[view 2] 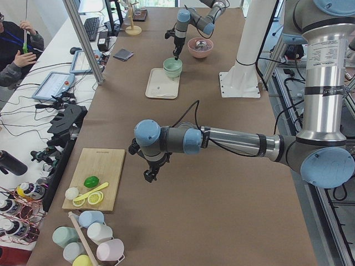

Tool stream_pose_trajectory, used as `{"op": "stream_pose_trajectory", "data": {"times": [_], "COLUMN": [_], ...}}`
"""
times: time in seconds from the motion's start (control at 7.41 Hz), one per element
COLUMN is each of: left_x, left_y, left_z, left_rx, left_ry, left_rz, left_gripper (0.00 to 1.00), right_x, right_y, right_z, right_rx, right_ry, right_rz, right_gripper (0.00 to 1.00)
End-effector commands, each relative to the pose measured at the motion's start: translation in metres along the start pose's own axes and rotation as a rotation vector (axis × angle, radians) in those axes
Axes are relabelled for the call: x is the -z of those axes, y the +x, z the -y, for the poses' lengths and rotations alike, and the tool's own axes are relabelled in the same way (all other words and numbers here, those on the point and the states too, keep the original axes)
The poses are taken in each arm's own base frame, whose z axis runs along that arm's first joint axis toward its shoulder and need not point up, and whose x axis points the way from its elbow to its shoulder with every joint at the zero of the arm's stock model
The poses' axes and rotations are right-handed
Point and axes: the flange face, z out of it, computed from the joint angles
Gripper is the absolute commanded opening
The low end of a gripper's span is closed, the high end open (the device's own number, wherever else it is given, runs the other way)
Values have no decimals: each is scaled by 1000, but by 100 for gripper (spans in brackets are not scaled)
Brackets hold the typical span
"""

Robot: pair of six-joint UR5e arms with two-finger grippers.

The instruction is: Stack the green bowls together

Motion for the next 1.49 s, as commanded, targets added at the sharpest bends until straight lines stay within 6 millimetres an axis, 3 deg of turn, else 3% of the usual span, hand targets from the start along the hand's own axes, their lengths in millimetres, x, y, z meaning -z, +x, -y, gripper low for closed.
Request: {"op": "stream_pose_trajectory", "data": {"times": [0.0,0.68,0.81,0.94,1.35], "left_x": [1,0,0,0,-1], "left_y": [1,1,1,1,0], "left_z": [-2,-1,-1,-1,-2], "left_rx": [1,-1,-1,-3,1], "left_ry": [3,3,3,3,1], "left_rz": [-3,-3,-3,-3,-4], "left_gripper": [98,98,98,98,98], "right_x": [-2,-7,-7,-7,17], "right_y": [-1,-1,-1,-1,-5], "right_z": [-4,-5,-4,-3,28], "right_rx": [3,5,0,24,53], "right_ry": [-1,10,14,28,53], "right_rz": [-2,-9,-9,-11,16], "right_gripper": [0,0,27,99,100]}}
